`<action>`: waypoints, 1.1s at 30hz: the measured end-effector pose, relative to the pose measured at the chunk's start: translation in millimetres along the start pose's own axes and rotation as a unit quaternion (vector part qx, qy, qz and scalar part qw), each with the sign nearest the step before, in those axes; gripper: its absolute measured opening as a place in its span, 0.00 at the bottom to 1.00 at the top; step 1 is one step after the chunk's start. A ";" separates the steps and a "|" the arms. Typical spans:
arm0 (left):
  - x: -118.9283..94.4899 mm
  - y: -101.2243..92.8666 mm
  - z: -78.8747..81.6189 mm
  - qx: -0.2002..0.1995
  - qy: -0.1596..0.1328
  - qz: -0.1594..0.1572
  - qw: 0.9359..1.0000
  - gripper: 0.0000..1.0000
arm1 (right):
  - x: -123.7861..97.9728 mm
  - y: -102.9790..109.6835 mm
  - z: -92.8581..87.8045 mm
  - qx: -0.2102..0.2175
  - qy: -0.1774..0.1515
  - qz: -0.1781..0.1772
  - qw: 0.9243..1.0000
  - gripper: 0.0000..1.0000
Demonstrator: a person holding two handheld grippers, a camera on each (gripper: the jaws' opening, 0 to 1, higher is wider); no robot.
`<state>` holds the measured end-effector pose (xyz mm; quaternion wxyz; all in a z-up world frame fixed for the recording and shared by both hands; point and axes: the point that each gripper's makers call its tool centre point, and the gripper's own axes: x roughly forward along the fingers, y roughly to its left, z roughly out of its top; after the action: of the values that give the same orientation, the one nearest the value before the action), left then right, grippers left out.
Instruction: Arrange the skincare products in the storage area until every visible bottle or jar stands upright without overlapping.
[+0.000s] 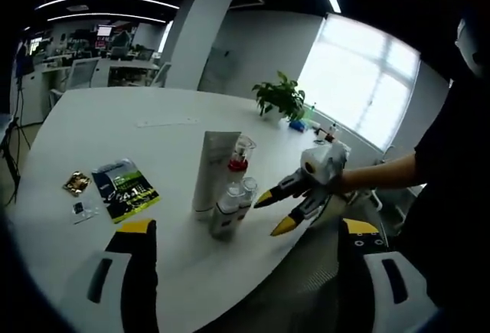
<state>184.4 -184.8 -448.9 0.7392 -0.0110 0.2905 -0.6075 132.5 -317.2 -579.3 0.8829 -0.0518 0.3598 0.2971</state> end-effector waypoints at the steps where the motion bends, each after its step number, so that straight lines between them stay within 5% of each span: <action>1: -0.9 0.3 -0.9 -0.001 0.002 0.000 1.000 0.90 | 0.2 -1.2 0.6 -0.004 -0.007 0.000 1.000 0.44; 5: -5.1 -0.1 -3.8 -0.005 0.007 -0.002 1.000 0.90 | -12.0 -2.2 14.8 0.015 -0.046 -0.038 0.998 0.36; 14: -9.4 0.5 -1.6 0.000 0.010 -0.009 1.000 0.90 | -39.1 0.9 27.0 0.037 -0.070 -0.095 0.992 0.62; 22: -14.7 8.8 -1.1 0.001 0.013 -0.004 1.000 0.91 | -59.0 4.3 25.3 0.069 -0.076 -0.133 0.986 0.67; 29: -21.1 11.3 -12.1 -0.006 0.028 0.006 1.000 0.93 | -78.3 -7.4 28.4 0.107 -0.111 -0.180 0.971 0.76; 33: -25.5 15.3 -17.2 -0.011 0.033 0.014 0.999 0.95 | -91.4 -12.5 34.0 0.126 -0.140 -0.203 0.961 0.89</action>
<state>188.0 -151.9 -458.2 0.7376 0.0051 0.3212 -0.5938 108.5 -361.6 -495.0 0.9656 0.0303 0.2493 0.0680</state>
